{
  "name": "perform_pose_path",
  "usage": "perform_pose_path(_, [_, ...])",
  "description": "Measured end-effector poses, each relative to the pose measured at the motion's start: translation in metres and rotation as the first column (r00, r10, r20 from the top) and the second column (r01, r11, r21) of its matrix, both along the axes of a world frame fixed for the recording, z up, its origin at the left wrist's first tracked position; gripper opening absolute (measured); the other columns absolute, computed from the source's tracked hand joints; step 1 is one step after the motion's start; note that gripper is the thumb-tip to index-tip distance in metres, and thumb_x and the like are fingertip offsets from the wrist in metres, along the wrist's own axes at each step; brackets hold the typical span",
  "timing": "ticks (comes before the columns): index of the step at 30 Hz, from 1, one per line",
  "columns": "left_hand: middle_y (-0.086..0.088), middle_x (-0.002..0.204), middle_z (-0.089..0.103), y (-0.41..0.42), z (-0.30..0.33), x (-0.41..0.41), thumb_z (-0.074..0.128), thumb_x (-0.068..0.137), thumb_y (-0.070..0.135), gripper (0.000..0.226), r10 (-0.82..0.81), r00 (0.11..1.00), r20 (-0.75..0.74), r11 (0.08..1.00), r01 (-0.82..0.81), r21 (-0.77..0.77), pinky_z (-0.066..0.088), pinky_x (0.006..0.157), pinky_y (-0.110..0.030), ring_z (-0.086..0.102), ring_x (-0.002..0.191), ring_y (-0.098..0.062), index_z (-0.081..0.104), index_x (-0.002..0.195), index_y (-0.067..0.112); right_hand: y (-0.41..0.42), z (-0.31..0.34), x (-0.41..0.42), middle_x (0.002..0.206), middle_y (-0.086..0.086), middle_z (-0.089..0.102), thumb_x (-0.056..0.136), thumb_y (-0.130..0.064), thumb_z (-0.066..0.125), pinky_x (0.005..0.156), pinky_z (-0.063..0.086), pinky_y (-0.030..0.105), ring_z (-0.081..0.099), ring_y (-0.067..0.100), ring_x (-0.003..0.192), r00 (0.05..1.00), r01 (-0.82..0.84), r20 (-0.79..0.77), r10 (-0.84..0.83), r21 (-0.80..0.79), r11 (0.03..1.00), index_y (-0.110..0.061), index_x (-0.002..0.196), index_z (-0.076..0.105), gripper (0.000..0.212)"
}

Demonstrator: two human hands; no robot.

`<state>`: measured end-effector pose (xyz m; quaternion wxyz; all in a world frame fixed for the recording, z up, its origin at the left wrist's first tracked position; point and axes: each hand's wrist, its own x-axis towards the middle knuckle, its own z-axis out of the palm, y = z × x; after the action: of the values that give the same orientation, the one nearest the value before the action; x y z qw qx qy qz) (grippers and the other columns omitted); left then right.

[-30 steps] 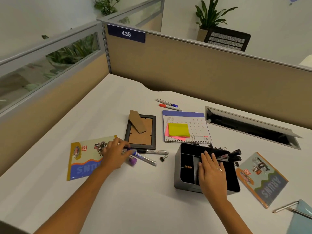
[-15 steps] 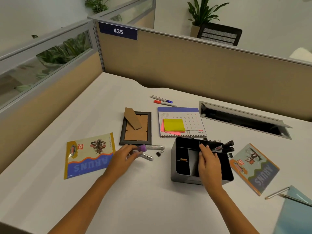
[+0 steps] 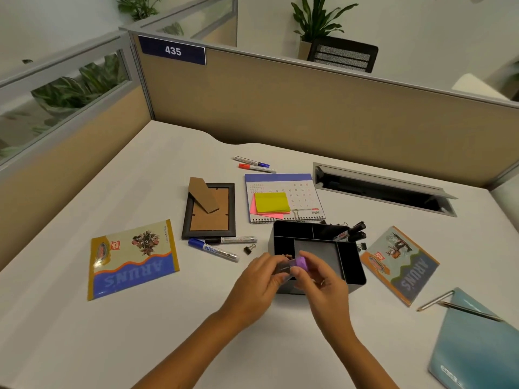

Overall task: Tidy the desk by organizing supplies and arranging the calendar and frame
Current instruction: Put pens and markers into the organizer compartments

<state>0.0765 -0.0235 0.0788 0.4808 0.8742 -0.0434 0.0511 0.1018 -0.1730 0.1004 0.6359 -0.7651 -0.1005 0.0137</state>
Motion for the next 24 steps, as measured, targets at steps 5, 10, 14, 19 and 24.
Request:
perform_pose_path(5, [0.01,0.149,0.025,-0.006,-0.013,0.003,0.044,0.09,0.053,0.064,0.151,0.982,-0.109,0.967,-0.124,0.225,0.025,0.105,-0.032,0.021,0.135,-0.01,0.021,0.146,0.031,-0.013,-0.001,0.012,0.109,-0.005,0.058,0.086,-0.011,0.062,0.077,0.053,0.016,0.058,0.004,0.1,0.95,0.086,0.313,-0.009,-0.233,0.969,-0.014,0.122,0.059,0.036])
perform_pose_path(10, [0.011,0.155,0.012,-0.01,-0.028,0.001,0.034,0.093,0.055,0.063,0.187,0.963,-0.193,0.916,-0.1,0.388,0.022,0.107,-0.037,0.01,0.141,-0.011,0.007,0.147,0.038,-0.02,-0.016,0.024,0.114,0.0,0.055,0.091,-0.017,0.052,0.088,0.046,0.013,0.051,0.001,0.103,0.846,-0.019,0.418,0.333,-0.6,0.8,-0.01,0.128,0.054,0.037])
perform_pose_path(14, [0.011,0.156,0.01,-0.008,-0.03,-0.001,0.029,0.094,0.054,0.061,0.188,0.964,-0.188,0.882,-0.081,0.465,0.019,0.107,-0.037,0.006,0.143,-0.011,0.0,0.147,0.038,-0.019,-0.025,0.032,0.106,-0.005,0.065,0.084,-0.022,0.066,0.081,0.042,0.016,0.057,0.012,0.091,0.799,-0.017,0.392,0.455,-0.742,0.67,-0.018,0.114,0.061,0.03])
perform_pose_path(19, [0.01,0.156,0.011,-0.006,-0.034,-0.001,0.016,0.091,0.062,0.062,0.175,0.963,-0.203,0.871,-0.055,0.489,0.018,0.106,-0.039,0.006,0.143,-0.012,-0.004,0.146,0.04,-0.013,-0.022,0.04,0.085,-0.013,0.066,0.084,-0.032,0.059,0.067,0.039,0.018,0.049,0.011,0.076,0.752,0.027,0.412,0.514,-0.799,0.601,-0.025,0.095,0.063,0.014])
perform_pose_path(24, [0.008,0.155,0.017,-0.005,-0.039,-0.001,-0.018,0.068,0.074,0.088,0.172,0.971,-0.163,0.871,-0.073,0.486,0.021,0.106,-0.043,0.01,0.143,-0.014,0.0,0.147,0.038,-0.011,-0.032,0.045,0.082,-0.012,0.068,0.092,-0.034,0.046,0.065,0.044,0.026,0.049,0.014,0.074,0.736,0.025,0.374,0.564,-0.848,0.53,-0.024,0.083,0.066,0.024])
